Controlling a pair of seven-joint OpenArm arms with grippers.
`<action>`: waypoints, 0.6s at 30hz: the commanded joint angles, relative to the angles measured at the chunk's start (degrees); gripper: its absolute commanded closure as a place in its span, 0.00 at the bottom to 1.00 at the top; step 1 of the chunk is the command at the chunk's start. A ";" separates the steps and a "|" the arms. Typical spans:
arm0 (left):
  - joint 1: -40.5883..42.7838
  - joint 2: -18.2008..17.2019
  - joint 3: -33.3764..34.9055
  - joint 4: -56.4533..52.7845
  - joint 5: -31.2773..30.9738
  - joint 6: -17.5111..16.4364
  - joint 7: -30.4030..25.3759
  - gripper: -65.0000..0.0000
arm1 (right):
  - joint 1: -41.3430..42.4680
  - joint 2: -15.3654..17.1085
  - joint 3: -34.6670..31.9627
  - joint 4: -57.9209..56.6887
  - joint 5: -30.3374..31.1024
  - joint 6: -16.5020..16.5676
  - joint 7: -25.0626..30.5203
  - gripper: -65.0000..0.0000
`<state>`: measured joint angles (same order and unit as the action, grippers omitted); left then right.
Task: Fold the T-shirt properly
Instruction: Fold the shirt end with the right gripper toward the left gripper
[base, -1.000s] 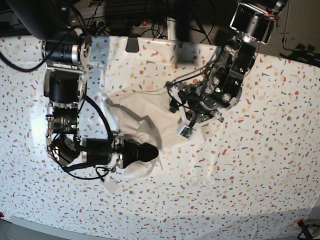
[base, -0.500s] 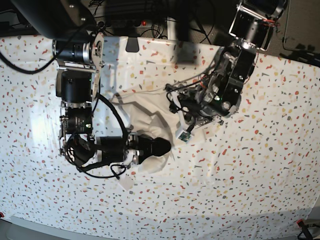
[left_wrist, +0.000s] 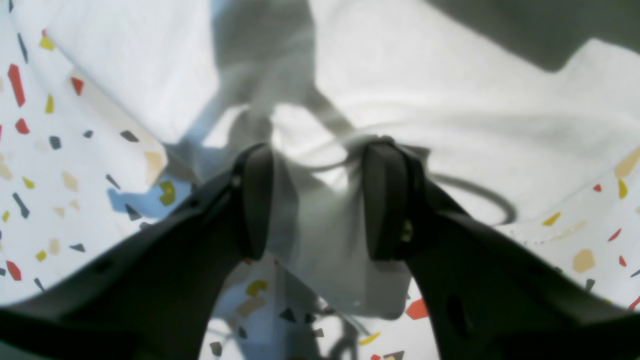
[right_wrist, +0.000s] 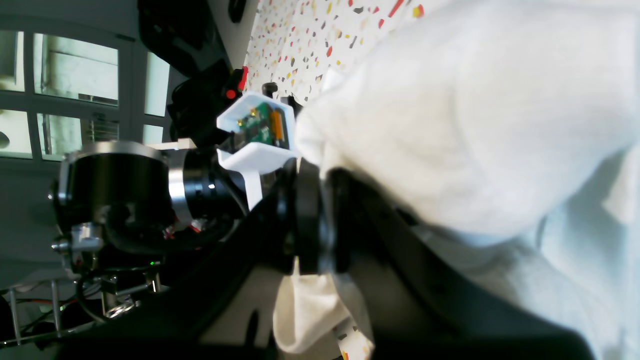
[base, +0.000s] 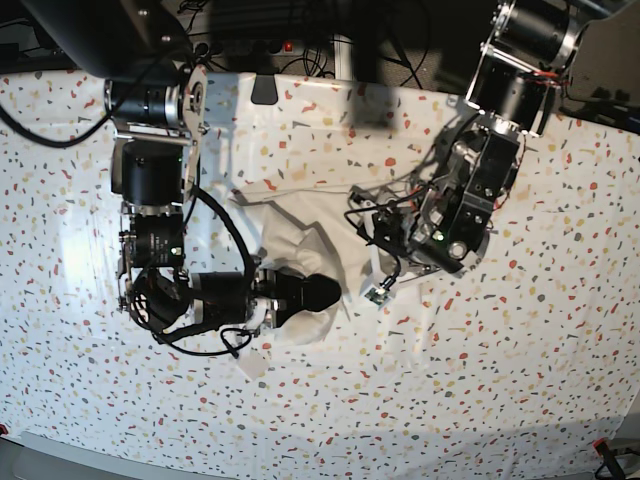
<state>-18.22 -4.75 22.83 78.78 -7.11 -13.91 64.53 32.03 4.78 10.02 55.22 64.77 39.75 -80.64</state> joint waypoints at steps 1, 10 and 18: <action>-1.64 0.11 -0.22 0.85 -0.42 0.22 -0.70 0.56 | 1.77 0.13 0.07 0.92 1.81 0.25 0.64 1.00; -3.50 0.09 -0.24 2.47 -1.44 0.22 -3.43 0.56 | 1.77 0.13 0.07 0.92 1.81 0.25 0.64 1.00; -8.15 -0.22 -0.28 2.51 10.84 2.75 -2.84 0.56 | 1.77 0.13 0.07 0.92 1.84 0.25 0.64 1.00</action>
<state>-24.53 -4.93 22.83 80.14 3.53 -11.11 62.15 32.03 4.78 10.02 55.22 64.73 39.75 -80.66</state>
